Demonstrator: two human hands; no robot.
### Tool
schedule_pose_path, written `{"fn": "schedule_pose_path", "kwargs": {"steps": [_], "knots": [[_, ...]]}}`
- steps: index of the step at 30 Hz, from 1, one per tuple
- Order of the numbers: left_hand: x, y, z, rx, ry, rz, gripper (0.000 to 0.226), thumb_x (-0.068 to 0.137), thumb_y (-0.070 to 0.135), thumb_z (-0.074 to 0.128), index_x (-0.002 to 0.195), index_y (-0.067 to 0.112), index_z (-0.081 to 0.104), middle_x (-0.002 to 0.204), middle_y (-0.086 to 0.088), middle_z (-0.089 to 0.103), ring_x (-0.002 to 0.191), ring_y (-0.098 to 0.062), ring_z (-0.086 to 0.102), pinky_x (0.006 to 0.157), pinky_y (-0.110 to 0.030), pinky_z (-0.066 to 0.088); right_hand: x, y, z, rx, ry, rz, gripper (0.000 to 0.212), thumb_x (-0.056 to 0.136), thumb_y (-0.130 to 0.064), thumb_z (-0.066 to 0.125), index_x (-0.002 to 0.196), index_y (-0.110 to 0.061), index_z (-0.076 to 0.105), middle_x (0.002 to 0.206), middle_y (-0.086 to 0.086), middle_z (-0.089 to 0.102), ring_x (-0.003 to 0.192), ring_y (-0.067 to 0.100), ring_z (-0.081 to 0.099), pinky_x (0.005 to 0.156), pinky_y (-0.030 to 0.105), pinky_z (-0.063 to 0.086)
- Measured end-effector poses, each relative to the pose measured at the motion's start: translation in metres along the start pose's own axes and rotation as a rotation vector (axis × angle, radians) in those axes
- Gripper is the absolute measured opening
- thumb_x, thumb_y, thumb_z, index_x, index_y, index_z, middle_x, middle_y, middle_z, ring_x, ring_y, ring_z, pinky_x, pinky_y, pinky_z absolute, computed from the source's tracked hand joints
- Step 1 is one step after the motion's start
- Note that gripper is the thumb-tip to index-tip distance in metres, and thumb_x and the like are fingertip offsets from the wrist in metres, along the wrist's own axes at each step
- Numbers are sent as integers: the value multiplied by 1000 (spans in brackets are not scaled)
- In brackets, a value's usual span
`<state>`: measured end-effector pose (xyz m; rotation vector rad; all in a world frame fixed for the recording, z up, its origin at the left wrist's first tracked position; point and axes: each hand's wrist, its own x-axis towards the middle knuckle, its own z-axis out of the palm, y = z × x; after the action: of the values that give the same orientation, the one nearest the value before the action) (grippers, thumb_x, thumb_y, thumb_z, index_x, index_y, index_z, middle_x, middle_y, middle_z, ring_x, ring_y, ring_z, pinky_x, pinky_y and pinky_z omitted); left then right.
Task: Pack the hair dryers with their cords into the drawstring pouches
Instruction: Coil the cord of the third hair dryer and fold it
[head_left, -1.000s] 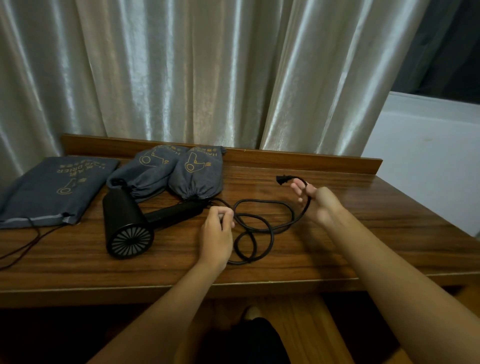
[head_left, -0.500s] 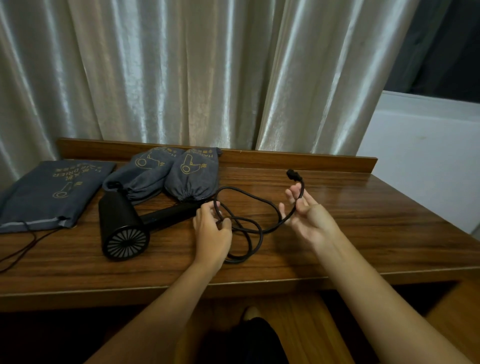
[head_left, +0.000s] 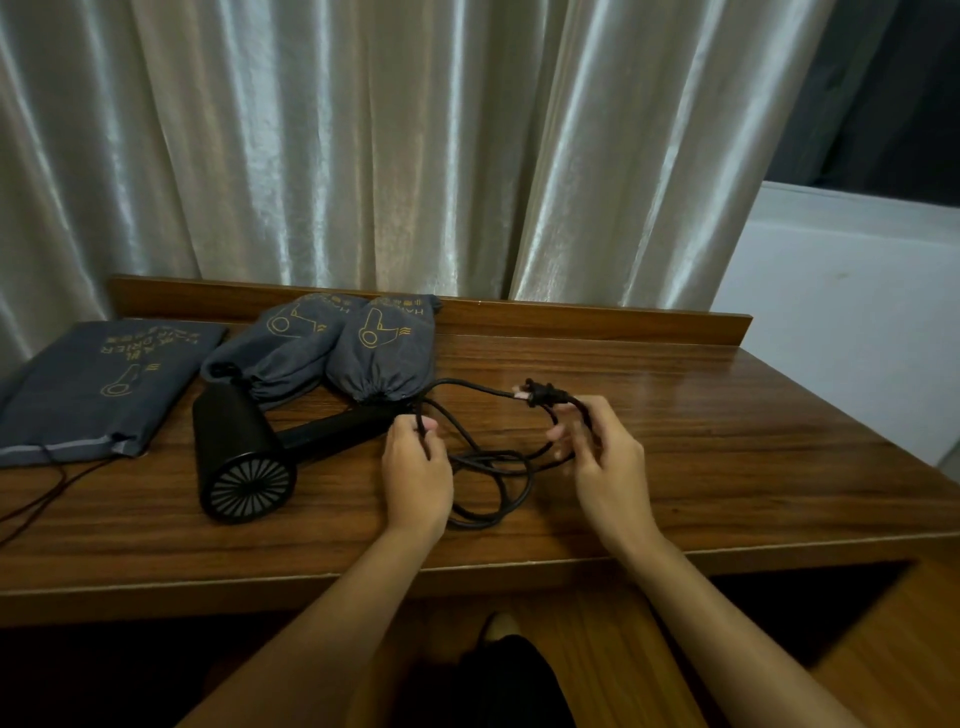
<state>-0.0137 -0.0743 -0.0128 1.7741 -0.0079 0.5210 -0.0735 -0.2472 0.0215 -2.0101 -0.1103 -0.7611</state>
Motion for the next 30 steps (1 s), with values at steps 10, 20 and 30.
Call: {"fn": "schedule_pose_path", "kwargs": {"steps": [10,20,30], "knots": [[1,-2,5,-180,-45,-89,13,104,9,32,105,15,43,77,-2,63,47,-1,56,48,-12,43,4,9,2,-478,-201,188,73,89,7,51,150,-30,35,81,-3,70,69,8,66,65,16,54],[0,-3,5,-171,-64,-60,16,103,8,33,102,19,45,74,-3,62,52,-5,56,49,-13,45,5,10,1,-683,-9,136,20,100,-36,52,109,-21,62,79,-5,62,66,10,56,52,22,36],[1,-3,5,-176,-72,-81,16,103,8,33,103,20,44,76,-2,64,48,1,55,47,-12,44,20,13,-27,-667,-461,180,15,100,-24,54,111,-26,63,87,-7,64,71,6,58,54,19,42]]}}
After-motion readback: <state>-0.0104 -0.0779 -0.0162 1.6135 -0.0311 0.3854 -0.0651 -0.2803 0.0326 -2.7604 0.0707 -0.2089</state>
